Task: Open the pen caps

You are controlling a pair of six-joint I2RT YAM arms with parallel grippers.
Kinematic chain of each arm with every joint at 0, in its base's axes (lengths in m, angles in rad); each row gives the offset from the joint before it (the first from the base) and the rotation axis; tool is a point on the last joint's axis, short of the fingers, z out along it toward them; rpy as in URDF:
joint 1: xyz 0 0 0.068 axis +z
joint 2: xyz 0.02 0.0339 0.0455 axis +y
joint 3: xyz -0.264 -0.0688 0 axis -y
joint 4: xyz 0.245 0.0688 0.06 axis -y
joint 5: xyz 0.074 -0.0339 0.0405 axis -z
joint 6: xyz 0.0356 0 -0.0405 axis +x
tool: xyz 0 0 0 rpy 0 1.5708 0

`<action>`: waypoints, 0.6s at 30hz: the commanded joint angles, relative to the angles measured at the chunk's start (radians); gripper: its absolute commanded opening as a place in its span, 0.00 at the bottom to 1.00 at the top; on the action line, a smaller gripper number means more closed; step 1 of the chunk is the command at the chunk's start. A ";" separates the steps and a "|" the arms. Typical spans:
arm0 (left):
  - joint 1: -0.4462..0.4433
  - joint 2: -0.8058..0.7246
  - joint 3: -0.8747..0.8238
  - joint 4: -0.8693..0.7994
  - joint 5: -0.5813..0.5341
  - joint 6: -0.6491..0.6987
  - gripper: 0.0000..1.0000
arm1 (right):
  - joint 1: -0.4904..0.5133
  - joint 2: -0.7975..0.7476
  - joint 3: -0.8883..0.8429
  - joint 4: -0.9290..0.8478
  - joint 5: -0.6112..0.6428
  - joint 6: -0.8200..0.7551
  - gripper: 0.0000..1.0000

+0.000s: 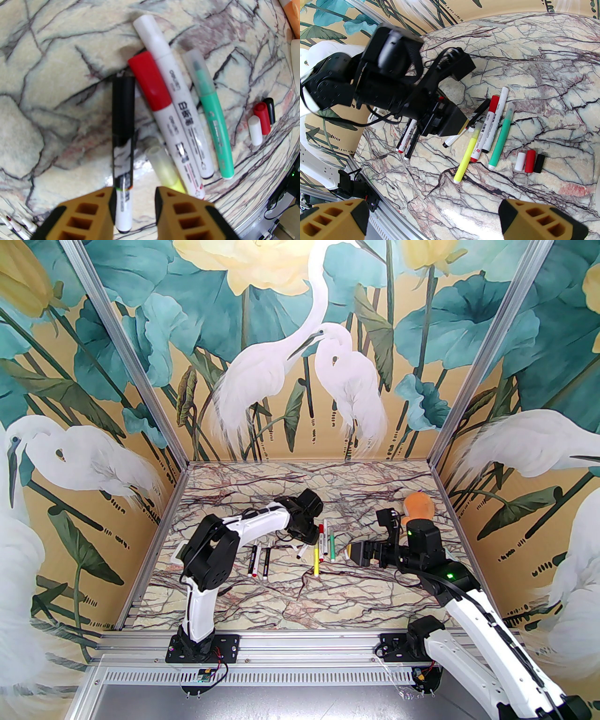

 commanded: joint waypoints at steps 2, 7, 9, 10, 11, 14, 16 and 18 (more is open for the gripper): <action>0.028 0.041 0.042 -0.092 0.059 0.043 0.34 | 0.002 0.004 -0.012 -0.012 0.015 -0.008 0.99; 0.036 0.072 0.085 -0.150 0.071 0.060 0.32 | 0.002 0.004 -0.011 -0.007 0.013 -0.008 1.00; 0.035 0.082 0.100 -0.164 0.082 0.064 0.31 | 0.002 0.005 -0.013 -0.005 0.014 -0.010 0.99; 0.036 0.091 0.110 -0.174 0.089 0.067 0.31 | 0.002 0.007 -0.014 -0.004 0.014 -0.009 1.00; 0.036 0.099 0.120 -0.184 0.093 0.069 0.31 | 0.002 0.008 -0.014 -0.004 0.013 -0.008 1.00; 0.036 0.117 0.140 -0.205 0.089 0.071 0.31 | 0.002 0.007 -0.015 -0.004 0.015 -0.008 0.99; 0.036 0.126 0.150 -0.214 0.092 0.074 0.32 | 0.002 0.004 -0.017 -0.004 0.014 -0.007 0.99; 0.037 0.137 0.162 -0.222 0.095 0.072 0.33 | 0.002 0.003 -0.017 -0.003 0.014 -0.007 0.99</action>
